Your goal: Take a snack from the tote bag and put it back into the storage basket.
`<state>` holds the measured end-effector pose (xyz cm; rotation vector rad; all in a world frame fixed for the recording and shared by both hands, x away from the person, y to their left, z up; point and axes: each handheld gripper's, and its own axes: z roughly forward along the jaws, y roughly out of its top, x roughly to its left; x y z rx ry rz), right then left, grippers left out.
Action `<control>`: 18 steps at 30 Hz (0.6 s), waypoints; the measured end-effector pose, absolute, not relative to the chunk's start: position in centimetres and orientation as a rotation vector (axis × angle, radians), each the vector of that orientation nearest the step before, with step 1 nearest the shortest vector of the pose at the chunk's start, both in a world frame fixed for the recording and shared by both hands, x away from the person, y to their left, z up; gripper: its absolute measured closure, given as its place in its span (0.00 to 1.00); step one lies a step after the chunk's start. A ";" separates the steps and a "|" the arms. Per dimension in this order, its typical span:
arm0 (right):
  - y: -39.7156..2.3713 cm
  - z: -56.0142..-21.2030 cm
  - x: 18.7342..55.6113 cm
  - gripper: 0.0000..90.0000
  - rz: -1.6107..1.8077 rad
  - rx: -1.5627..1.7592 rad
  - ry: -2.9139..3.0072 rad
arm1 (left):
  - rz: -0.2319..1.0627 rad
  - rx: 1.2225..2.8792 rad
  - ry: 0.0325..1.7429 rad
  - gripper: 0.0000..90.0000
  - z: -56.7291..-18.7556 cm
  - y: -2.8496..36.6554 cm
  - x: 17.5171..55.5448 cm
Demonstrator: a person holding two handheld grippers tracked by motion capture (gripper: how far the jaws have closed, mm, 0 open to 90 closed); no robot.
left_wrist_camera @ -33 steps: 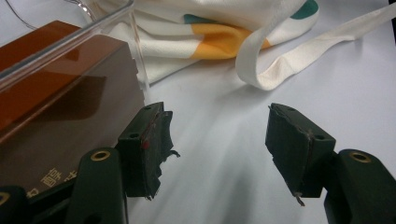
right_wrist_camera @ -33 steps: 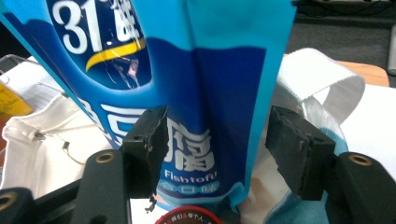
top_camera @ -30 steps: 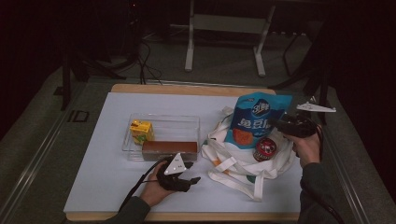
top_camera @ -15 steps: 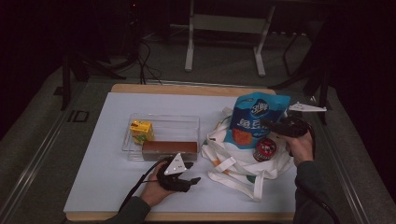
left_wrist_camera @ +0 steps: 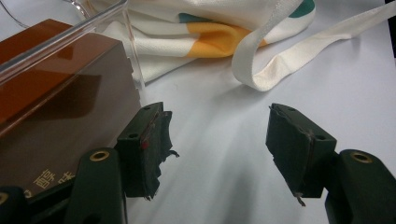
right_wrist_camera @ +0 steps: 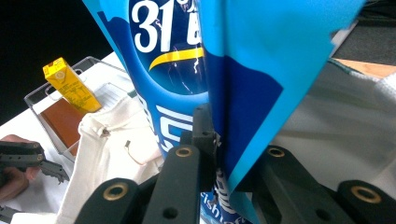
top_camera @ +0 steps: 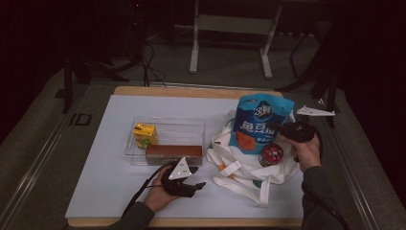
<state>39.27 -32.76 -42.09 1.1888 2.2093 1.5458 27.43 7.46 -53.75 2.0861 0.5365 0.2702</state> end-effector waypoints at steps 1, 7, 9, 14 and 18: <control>-32.8 -42.1 39.3 0.94 1.547 1.193 2.208 | 0.269 2.084 0.539 0.42 -53.8 7.5 27.4; -32.7 -42.1 39.1 0.97 1.564 1.229 2.192 | 0.267 2.087 0.540 0.41 -53.8 7.5 27.5; -32.7 -42.1 39.1 0.97 1.568 1.244 2.189 | 0.268 2.087 0.539 0.41 -53.8 7.5 27.4; -32.8 -42.2 39.1 0.97 1.600 1.271 2.175 | 0.270 2.087 0.540 0.41 -53.8 7.5 27.4; -32.8 -42.2 39.0 0.97 1.618 1.291 2.168 | 0.268 2.087 0.541 0.41 -53.8 7.5 27.5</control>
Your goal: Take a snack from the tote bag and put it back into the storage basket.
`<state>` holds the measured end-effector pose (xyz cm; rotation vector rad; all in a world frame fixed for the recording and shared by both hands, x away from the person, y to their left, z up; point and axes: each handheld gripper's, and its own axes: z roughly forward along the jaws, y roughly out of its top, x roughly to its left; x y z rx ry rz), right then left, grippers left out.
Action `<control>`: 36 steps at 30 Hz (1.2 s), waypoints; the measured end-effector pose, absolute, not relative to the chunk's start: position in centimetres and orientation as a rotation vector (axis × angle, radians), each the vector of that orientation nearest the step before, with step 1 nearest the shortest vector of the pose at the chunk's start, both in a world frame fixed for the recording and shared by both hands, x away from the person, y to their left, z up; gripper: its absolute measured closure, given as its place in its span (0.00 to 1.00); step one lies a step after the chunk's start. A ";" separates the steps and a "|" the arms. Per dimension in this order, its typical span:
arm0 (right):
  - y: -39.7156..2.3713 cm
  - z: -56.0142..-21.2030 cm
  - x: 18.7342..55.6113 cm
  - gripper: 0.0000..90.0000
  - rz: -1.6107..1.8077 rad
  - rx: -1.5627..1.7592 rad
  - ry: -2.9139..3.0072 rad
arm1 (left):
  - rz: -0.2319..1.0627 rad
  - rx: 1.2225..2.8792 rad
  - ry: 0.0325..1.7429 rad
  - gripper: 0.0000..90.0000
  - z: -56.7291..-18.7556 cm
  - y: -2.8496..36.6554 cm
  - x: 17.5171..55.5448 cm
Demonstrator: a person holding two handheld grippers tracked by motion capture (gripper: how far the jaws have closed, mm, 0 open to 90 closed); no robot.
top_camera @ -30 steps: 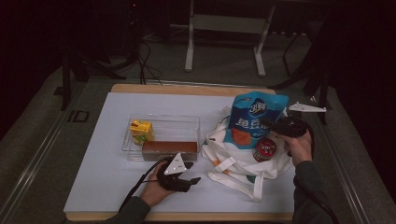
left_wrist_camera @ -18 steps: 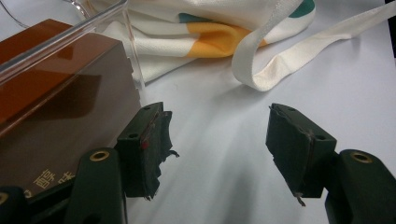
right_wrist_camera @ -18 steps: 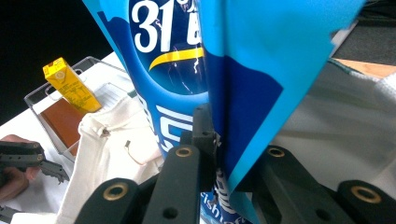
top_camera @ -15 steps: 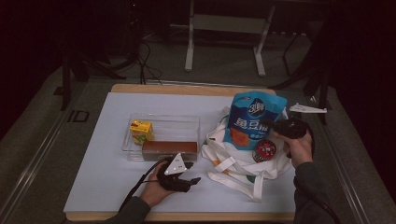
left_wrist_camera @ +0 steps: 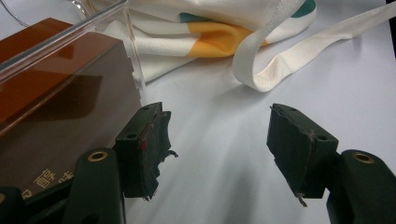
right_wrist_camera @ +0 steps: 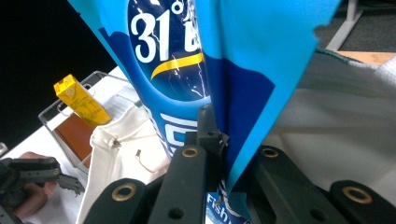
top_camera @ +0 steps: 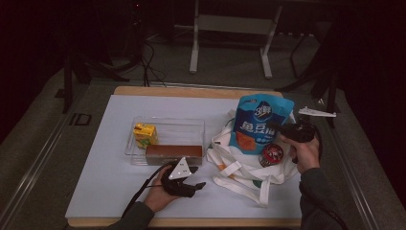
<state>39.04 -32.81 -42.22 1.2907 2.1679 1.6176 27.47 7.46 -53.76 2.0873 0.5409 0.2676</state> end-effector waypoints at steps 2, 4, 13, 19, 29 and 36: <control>-32.8 -42.2 39.0 0.97 1.628 1.299 2.163 | 0.267 2.087 0.541 0.41 -53.8 7.5 27.5; -32.8 -42.2 39.0 0.98 1.632 1.300 2.159 | 0.268 2.088 0.541 0.41 -53.8 7.4 27.5; -32.3 -41.8 38.9 0.98 1.640 1.287 2.156 | 0.266 2.088 0.540 0.41 -53.8 7.4 27.5; -32.2 -41.2 38.8 0.99 1.663 1.273 2.151 | 0.265 2.088 0.540 0.41 -53.8 7.5 27.5; -31.9 -40.1 38.6 0.99 1.695 1.241 2.136 | 0.269 2.090 0.541 0.41 -53.8 7.4 27.5; -31.7 -39.2 38.3 0.99 1.730 1.216 2.118 | 0.267 2.088 0.541 0.41 -53.8 7.5 27.5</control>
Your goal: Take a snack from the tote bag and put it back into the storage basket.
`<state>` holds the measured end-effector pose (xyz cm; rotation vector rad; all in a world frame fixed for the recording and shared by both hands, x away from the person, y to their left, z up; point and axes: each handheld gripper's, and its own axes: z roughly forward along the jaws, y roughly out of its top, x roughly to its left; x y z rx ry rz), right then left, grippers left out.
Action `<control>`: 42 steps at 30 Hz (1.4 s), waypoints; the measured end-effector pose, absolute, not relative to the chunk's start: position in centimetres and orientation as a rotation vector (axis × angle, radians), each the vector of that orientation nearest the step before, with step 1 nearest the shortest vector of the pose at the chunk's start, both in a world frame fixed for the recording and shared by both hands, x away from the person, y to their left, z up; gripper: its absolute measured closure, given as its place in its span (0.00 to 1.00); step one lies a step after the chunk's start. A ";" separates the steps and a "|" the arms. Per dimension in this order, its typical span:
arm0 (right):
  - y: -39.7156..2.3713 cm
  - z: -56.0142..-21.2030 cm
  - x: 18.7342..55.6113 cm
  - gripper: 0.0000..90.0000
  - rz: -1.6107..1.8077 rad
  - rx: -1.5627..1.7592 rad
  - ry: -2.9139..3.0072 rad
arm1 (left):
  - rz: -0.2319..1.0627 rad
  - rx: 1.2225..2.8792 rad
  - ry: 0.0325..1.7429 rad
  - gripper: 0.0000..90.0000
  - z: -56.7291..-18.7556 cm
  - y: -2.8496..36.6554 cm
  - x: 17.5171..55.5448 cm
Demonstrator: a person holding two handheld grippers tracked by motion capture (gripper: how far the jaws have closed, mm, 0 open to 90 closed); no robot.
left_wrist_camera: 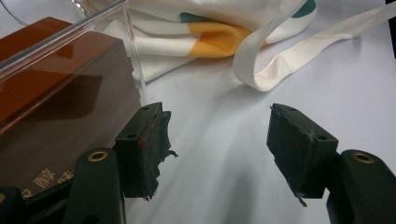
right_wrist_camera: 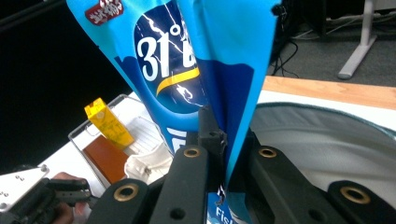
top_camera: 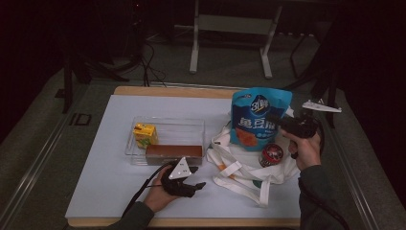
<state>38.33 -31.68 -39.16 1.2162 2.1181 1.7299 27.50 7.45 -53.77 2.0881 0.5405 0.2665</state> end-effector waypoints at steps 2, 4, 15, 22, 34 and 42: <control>-31.5 -38.8 38.2 0.99 1.753 1.208 2.108 | 0.264 2.088 0.541 0.41 -53.8 7.5 27.5; -31.5 -38.7 38.3 0.99 1.761 1.202 2.105 | 0.265 2.088 0.541 0.41 -53.8 7.5 27.5; -31.0 -37.4 37.7 0.99 1.784 1.177 2.095 | 0.261 2.088 0.540 0.41 -53.8 7.5 27.5; -30.5 -36.6 37.3 0.99 1.801 1.150 2.105 | 0.260 2.087 0.540 0.41 -53.8 7.5 27.5; -29.9 -35.7 36.6 0.99 1.818 1.113 2.120 | 0.256 2.088 0.540 0.41 -53.8 7.5 27.5; -29.8 -35.3 36.5 0.99 1.856 1.116 2.116 | 0.258 2.087 0.540 0.41 -53.8 7.5 27.5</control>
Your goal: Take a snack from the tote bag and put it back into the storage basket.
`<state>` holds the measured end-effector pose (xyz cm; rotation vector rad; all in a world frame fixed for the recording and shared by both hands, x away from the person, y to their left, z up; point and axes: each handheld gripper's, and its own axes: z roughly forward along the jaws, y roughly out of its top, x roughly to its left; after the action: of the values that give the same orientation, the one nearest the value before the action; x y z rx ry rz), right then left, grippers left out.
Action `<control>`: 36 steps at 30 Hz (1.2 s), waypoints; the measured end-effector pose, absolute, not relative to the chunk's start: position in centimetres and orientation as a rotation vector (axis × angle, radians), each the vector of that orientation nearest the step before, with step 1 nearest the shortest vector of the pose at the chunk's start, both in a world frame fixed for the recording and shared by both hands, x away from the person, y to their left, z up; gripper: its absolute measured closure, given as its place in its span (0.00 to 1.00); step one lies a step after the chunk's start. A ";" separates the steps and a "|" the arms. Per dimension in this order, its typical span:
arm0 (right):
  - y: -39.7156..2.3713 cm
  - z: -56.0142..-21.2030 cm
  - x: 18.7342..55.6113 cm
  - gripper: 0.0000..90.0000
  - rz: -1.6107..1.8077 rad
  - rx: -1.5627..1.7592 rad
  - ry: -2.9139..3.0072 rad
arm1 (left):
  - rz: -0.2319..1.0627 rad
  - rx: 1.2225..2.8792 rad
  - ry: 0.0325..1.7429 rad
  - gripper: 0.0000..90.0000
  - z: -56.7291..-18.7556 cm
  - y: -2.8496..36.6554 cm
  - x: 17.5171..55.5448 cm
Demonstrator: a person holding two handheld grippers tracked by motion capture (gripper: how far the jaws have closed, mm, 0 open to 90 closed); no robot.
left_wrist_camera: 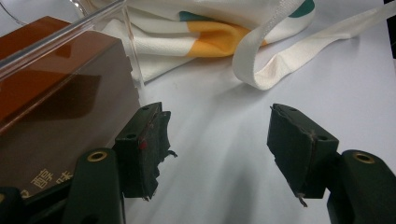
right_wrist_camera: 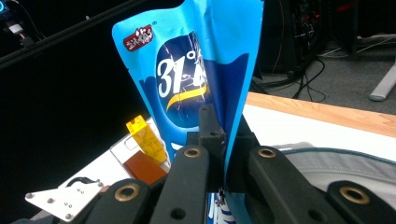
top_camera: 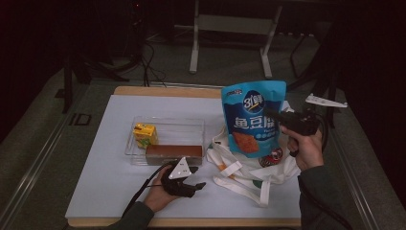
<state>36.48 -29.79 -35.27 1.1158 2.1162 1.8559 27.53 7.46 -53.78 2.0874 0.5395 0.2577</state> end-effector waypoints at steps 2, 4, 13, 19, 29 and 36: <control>-29.8 -35.1 36.5 0.99 1.866 1.114 2.114 | 0.257 2.088 0.539 0.41 -53.8 7.5 27.5; -29.7 -35.0 36.4 0.99 1.875 1.106 2.112 | 0.256 2.088 0.538 0.41 -53.8 7.5 27.5; -29.5 -34.5 36.2 0.99 1.900 1.089 2.112 | 0.256 2.088 0.538 0.41 -53.8 7.5 27.5; -29.1 -34.2 36.3 0.99 1.919 1.074 2.111 | 0.255 2.088 0.538 0.41 -53.8 7.5 27.5; -28.4 -33.3 36.3 0.99 1.956 1.040 2.102 | 0.253 2.088 0.537 0.41 -53.8 7.5 27.5; -27.9 -32.8 36.2 0.99 1.985 1.021 2.108 | 0.252 2.088 0.537 0.41 -53.8 7.5 27.6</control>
<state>36.17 -27.86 -32.81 1.0208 2.1080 1.9845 27.56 7.48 -53.78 2.0877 0.5372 0.2521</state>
